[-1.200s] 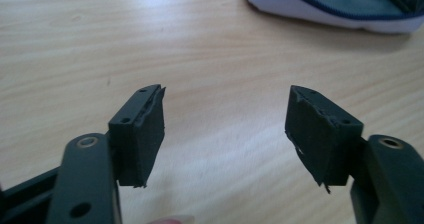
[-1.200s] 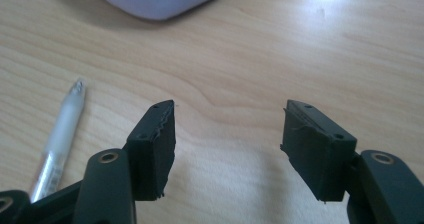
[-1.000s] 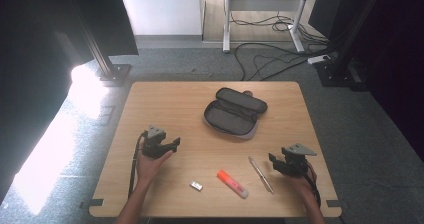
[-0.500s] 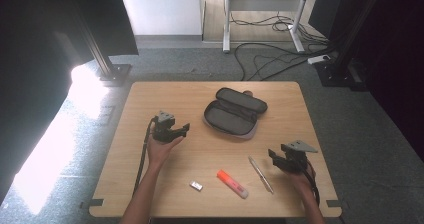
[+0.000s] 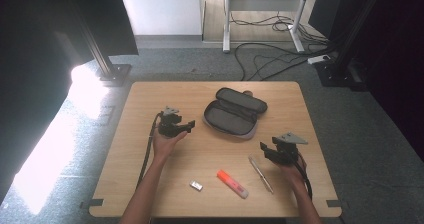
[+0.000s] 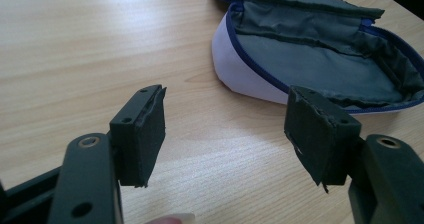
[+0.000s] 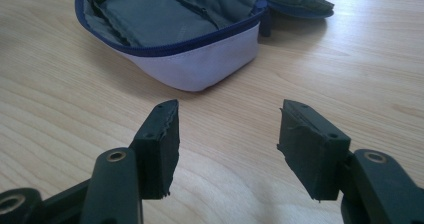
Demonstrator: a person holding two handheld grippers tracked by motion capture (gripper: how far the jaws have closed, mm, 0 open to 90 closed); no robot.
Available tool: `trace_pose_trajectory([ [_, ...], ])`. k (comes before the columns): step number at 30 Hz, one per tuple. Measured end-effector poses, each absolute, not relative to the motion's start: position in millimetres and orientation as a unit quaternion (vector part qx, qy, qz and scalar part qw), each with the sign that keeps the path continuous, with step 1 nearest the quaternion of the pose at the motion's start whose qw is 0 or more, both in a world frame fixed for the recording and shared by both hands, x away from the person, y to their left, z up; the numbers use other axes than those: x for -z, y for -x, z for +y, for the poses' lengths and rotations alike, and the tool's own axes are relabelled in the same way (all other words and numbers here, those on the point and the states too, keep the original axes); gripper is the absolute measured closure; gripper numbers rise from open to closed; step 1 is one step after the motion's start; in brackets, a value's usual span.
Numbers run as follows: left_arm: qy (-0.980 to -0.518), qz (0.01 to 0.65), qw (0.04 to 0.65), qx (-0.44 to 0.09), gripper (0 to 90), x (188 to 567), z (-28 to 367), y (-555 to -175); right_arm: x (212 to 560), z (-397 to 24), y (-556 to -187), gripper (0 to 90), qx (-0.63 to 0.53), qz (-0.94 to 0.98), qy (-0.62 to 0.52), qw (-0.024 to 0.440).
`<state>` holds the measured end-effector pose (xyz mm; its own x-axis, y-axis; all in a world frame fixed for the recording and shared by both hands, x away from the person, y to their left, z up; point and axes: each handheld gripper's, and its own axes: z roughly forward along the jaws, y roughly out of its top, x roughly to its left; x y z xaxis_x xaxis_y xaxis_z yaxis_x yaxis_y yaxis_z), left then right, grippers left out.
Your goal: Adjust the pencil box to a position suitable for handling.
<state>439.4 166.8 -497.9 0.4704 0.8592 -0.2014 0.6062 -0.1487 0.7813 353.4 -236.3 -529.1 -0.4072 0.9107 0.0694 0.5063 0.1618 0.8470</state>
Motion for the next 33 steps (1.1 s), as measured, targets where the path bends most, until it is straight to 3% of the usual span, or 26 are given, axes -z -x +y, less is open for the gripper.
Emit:
trace_pose_trajectory([
  [33, -0.770, 0.476, 0.403, -0.137, 33.6, 499.1, 111.4, -489.8, 516.8, -221.5, -368.2, 40.0, -0.413, 0.733, -0.477, 0.255],
])
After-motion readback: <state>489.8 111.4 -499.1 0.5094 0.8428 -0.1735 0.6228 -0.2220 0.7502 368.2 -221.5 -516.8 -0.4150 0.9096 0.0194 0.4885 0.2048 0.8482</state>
